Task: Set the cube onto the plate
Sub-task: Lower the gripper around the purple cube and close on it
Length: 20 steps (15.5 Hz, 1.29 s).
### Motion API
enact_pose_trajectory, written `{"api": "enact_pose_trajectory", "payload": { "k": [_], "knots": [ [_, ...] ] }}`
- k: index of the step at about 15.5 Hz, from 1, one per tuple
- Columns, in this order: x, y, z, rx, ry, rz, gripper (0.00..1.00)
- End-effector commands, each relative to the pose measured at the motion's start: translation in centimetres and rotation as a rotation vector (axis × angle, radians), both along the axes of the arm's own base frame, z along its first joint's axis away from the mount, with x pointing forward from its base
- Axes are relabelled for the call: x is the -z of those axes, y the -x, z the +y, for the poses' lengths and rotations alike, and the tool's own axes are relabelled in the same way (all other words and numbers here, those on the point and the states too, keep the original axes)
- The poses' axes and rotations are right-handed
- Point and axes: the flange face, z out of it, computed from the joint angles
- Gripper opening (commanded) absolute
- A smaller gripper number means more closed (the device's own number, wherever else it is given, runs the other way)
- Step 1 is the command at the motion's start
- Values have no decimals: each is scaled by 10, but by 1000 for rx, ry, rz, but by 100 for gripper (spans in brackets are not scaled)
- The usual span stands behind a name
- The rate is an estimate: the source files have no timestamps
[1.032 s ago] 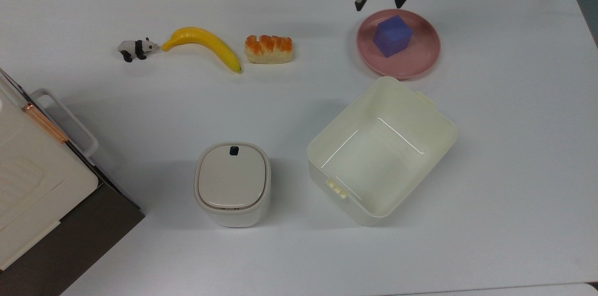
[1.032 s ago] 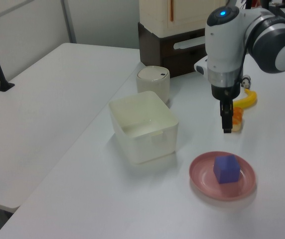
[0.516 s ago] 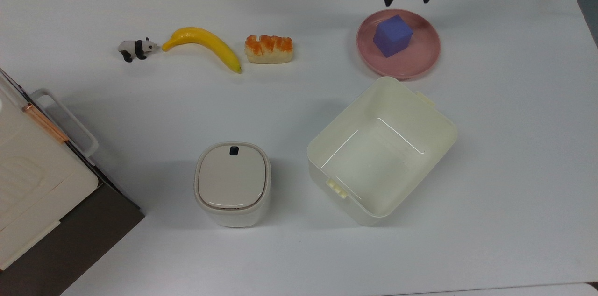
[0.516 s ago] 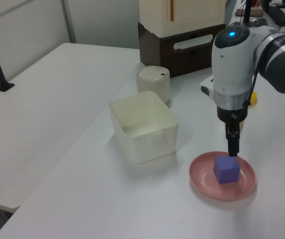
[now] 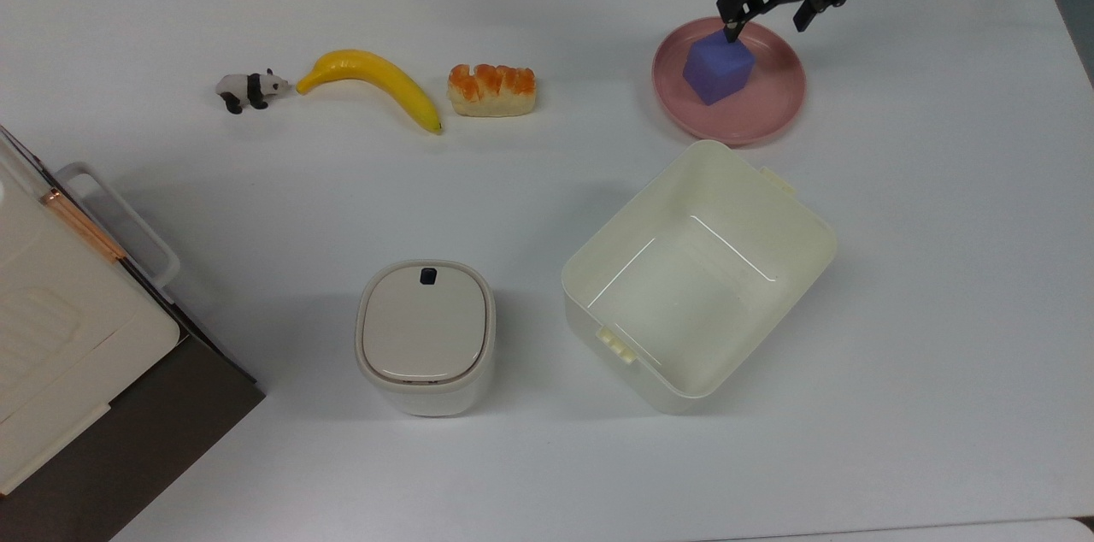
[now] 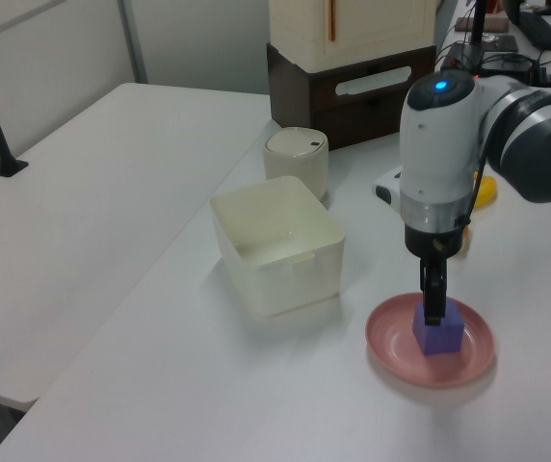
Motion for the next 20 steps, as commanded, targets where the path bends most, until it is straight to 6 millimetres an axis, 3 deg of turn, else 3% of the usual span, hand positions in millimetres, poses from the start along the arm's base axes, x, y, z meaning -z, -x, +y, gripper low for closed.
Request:
{"api": "enact_pose_trajectory", "payload": {
  "k": [1, 7, 14, 15, 16, 18, 20],
  "knots": [
    [20, 7, 1, -16, 23, 5, 98],
    [49, 20, -9, -42, 84, 39, 98],
    [76, 2, -35, -81, 122, 78, 100],
    [79, 2, -36, -87, 128, 81, 96],
    [82, 1, -36, -90, 129, 86, 87],
    [89, 2, -34, -123, 132, 101, 50],
    [92, 4, -31, -129, 133, 108, 1]
  ]
}}
